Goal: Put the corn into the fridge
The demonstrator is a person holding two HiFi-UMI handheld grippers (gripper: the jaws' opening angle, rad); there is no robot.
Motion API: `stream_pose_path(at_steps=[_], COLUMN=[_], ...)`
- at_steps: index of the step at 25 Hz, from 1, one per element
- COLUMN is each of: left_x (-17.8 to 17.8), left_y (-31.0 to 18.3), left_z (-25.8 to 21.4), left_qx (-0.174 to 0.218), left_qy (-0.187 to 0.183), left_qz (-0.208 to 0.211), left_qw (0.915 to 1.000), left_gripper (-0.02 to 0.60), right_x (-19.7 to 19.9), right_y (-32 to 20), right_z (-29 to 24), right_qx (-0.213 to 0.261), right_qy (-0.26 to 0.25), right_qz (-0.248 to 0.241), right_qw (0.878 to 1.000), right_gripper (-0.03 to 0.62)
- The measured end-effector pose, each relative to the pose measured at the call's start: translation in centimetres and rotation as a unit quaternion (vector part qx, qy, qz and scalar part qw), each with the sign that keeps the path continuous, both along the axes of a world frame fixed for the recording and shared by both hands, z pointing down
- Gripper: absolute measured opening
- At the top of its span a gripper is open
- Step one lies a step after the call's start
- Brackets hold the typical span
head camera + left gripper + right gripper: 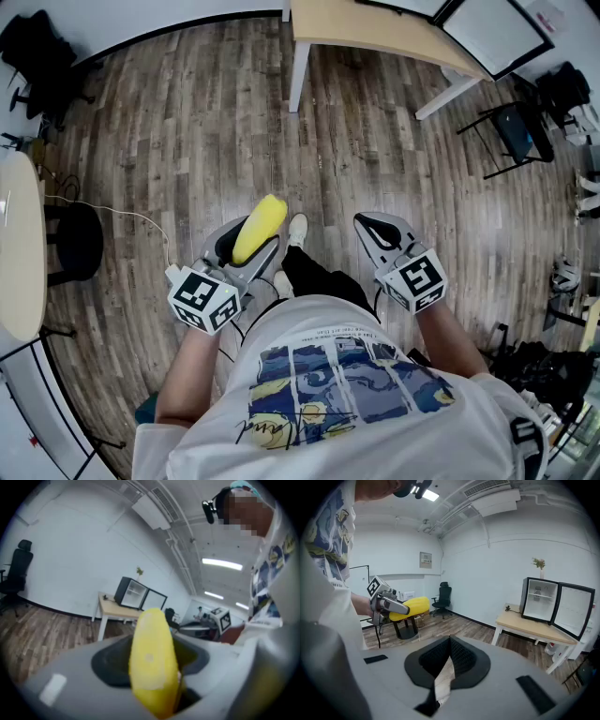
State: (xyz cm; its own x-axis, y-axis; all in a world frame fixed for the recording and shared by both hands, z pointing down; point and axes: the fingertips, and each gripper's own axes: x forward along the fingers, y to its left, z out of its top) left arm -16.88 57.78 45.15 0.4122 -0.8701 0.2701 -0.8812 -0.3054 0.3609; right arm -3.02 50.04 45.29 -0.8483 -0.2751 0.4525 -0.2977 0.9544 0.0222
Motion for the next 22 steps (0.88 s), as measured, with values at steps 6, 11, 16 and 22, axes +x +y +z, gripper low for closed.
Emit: stream_pose_path(at_steps=[6,11,16,22], left_x=[-1.7,-3.7,-3.7,-1.1], left_y=[-5.0,-12.2,-19.7,-27.0], left_z=[-0.2,-1.6,-2.3,-2.8], left_qx=[-0.022,-0.020,0.000,0.004], left_qy=[-0.008,-0.037,-0.044,-0.042], left_qz=[-0.009,0.005,0.016,0.072], left_qw=[0.9997,0.9991,0.9989,0.9966], left_gripper=[0.249,0.249,0.249,0.249], right_x=[-2.6,-4.2,-4.1,-1.1], right_y=[-6.1,-13.5,-19.9,-23.8], right_z=[-0.2,-1.2,-1.4,-1.9], right_qx=[-0.008,-0.002,0.003,0.007], right_qy=[-0.014,-0.033,-0.047,-0.059], right_qz=[-0.010,-0.004,0.022,0.086], right_qw=[1.000,0.999,0.999,0.995], right_gripper=[0.011,0.011,0.012,0.083])
